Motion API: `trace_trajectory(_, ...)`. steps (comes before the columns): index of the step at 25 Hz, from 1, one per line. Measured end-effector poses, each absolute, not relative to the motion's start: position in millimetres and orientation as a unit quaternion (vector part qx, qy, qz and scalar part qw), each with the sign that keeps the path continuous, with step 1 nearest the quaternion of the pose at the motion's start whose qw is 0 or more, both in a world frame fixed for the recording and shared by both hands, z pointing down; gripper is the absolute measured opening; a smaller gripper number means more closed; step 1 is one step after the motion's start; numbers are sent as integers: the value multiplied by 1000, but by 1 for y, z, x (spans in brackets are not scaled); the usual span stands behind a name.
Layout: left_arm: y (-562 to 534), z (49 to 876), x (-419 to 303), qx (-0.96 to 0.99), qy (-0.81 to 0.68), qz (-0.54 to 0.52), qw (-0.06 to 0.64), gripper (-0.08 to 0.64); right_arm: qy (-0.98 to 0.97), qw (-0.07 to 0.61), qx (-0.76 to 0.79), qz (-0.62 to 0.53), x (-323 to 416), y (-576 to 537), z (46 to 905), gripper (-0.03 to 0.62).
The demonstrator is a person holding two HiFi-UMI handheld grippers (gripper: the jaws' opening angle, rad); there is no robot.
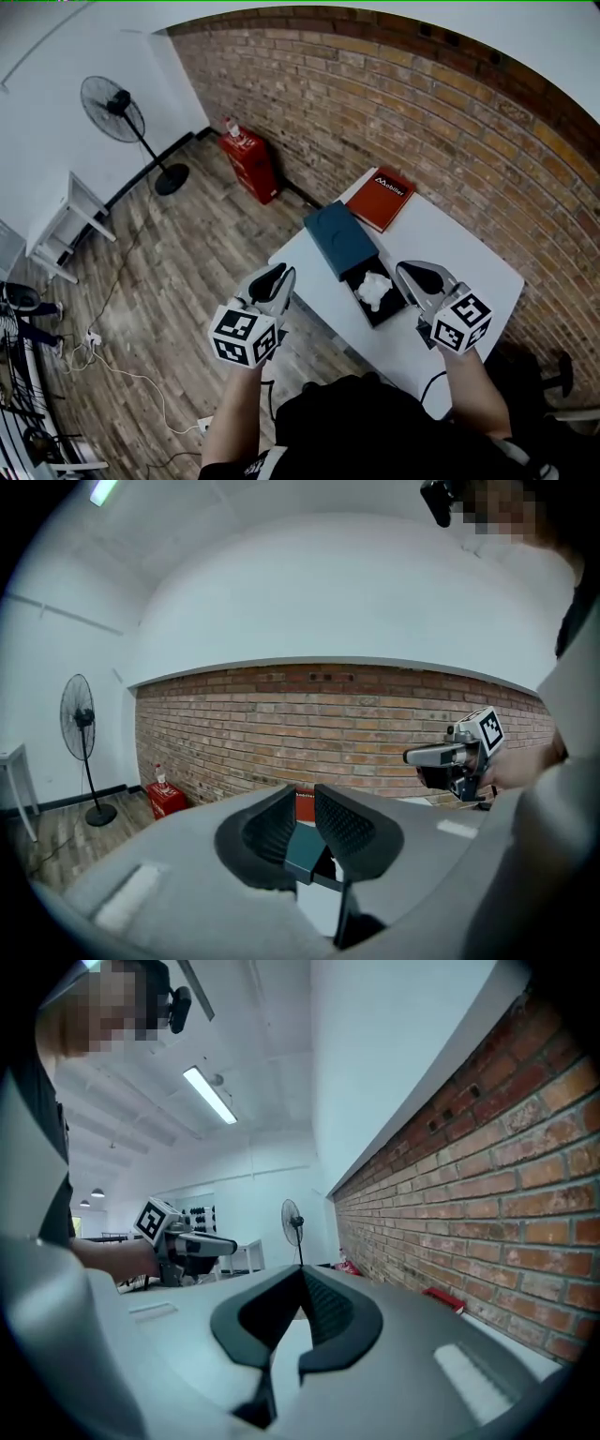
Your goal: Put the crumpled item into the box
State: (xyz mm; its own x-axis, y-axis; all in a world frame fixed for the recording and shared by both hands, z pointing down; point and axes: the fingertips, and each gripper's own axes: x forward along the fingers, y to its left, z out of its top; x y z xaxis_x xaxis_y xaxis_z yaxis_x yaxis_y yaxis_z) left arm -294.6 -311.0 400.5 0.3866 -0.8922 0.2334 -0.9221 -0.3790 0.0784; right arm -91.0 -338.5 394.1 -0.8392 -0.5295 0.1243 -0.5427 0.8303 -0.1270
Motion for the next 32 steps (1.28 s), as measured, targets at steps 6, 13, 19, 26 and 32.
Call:
trace_trajectory(6,-298,377,-318,815,-571,21,95,49,-962,36,265,55,-113,-319,379,-2)
trace_trajectory(13,-294,384,-322,810,-579,31,89,19,-965,50,253,43,-123,-302,385,-2)
trace_trajectory(19,-292,387,-322,809,-581,36,87,6,-963,54,259,47,-123,-300,388,-2)
trace_trajectory(26,-290,386,-321,811,-579,31,83,6,-963,55,258,52,-123,-299,394,-2)
trace_trajectory(32,-287,380,-317,819,-568,29,73,6,-964,55,256,52,-126,-299,394,-2)
